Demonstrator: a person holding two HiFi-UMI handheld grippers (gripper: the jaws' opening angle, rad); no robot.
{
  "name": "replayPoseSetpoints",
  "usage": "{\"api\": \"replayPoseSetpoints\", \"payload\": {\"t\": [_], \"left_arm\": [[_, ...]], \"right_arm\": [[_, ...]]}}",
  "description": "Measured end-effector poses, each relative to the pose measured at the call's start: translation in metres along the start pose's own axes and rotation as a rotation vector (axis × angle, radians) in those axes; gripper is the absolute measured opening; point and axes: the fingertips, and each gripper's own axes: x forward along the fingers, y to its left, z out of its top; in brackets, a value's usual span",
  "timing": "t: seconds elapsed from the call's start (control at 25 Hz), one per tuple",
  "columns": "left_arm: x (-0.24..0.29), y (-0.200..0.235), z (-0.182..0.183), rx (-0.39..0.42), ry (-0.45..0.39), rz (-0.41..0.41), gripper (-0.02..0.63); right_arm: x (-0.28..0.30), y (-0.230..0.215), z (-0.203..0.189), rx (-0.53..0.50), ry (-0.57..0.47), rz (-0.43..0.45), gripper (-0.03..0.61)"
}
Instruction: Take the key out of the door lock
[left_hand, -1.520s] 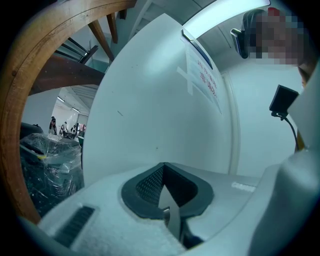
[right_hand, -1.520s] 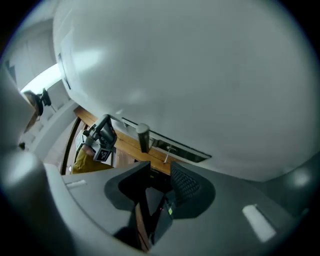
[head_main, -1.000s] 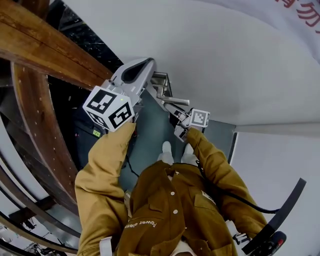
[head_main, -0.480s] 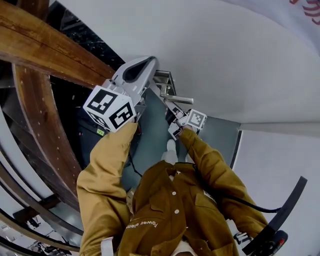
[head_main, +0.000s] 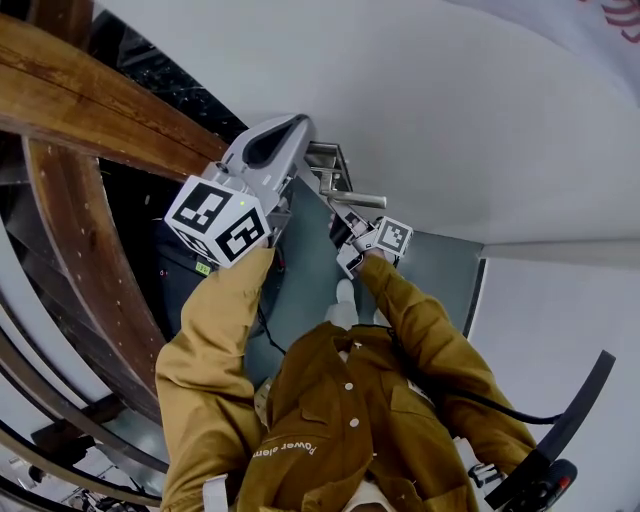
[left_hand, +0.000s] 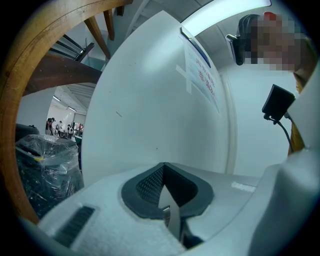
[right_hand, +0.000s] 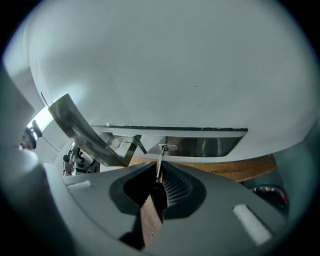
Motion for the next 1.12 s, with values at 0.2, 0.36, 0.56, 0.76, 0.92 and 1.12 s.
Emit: {"api": "replayPoseSetpoints", "payload": {"t": [0.2, 0.36, 0.56, 0.76, 0.92, 1.12], "left_arm": [[0.0000, -0.0002, -0.0005, 0.005, -0.002, -0.004, -0.002], [0.0009, -0.0006, 0.0006, 0.006, -0.002, -0.005, -0.002], [0.0012, 0.0004, -0.0002, -0.002, -0.001, -0.008, -0.002], [0.0005, 0.0005, -0.0009, 0.016, 0.000, 0.002, -0.002], [0.0003, -0.0018, -0.0005, 0.008, -0.005, 0.000, -0.002], [-0.0008, -0.0003, -0.0016, 0.004, 0.000, 0.001, -0.002]], "right_arm": [[-0.0017, -0.0027, 0.0004, 0.017, -0.012, 0.001, 0.036], [-0.0028, -0.0014, 0.0010, 0.028, -0.032, 0.002, 0.034], [-0.0038, -0.0027, 0.0003, 0.016, -0.028, -0.012, 0.034], [-0.0014, 0.0026, -0.0029, -0.031, 0.000, -0.032, 0.032], [-0.0037, 0.0049, -0.0042, -0.049, 0.003, -0.055, 0.031], [-0.0056, 0.0039, -0.0083, -0.027, 0.005, -0.067, 0.029]]}}
